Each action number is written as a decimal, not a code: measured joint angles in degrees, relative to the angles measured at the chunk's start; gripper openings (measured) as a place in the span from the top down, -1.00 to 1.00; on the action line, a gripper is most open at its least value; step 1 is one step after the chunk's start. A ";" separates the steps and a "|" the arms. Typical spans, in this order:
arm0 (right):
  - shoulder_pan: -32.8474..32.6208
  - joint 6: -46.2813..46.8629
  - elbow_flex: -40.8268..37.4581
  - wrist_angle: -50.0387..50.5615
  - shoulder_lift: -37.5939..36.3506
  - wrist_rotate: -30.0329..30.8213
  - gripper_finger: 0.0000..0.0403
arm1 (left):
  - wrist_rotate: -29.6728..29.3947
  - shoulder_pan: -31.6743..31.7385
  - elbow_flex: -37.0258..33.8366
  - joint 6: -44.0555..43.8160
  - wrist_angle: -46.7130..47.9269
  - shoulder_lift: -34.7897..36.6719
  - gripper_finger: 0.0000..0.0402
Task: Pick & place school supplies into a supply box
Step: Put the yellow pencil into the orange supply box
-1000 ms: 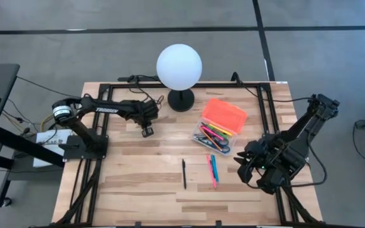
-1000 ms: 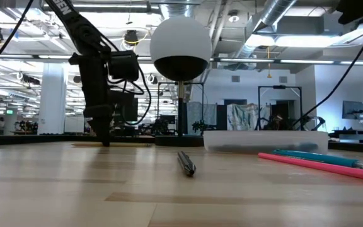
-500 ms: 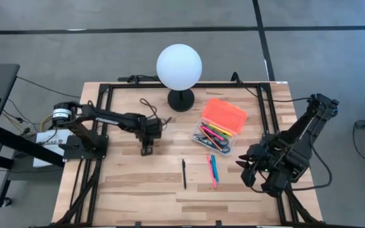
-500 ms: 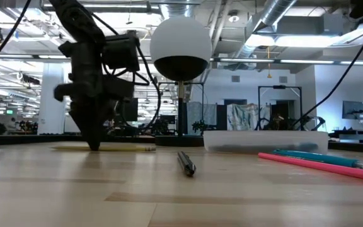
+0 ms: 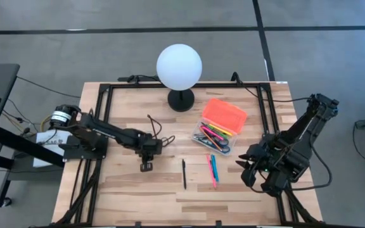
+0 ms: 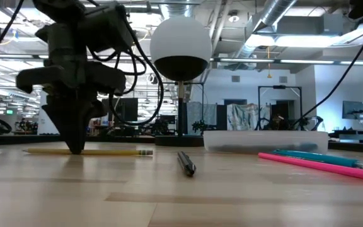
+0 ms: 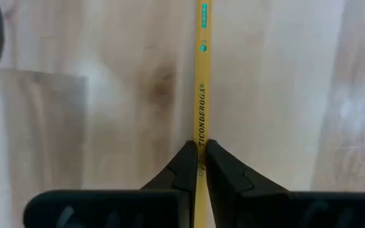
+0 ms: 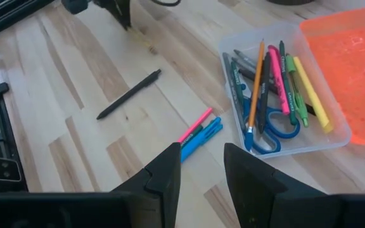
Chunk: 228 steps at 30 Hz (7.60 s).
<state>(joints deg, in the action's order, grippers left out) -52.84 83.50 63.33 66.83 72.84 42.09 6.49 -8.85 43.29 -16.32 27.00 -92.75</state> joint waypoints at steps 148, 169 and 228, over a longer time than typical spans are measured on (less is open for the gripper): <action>2.62 -4.46 0.02 -1.10 0.66 -0.11 0.44 | 6.38 -3.69 3.74 -26.97 -11.05 -7.06 1.00; 2.62 -4.44 0.02 -2.86 0.66 -0.35 0.44 | 11.62 -0.41 3.26 -23.38 -15.88 -4.10 0.99; 2.75 -4.50 0.02 -1.01 0.66 -0.09 0.44 | -16.82 -14.07 5.30 -13.23 -7.47 -3.87 0.40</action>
<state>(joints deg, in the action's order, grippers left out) -50.09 79.00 63.35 65.82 73.49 42.00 -10.33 -22.92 48.59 -29.55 19.53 -96.62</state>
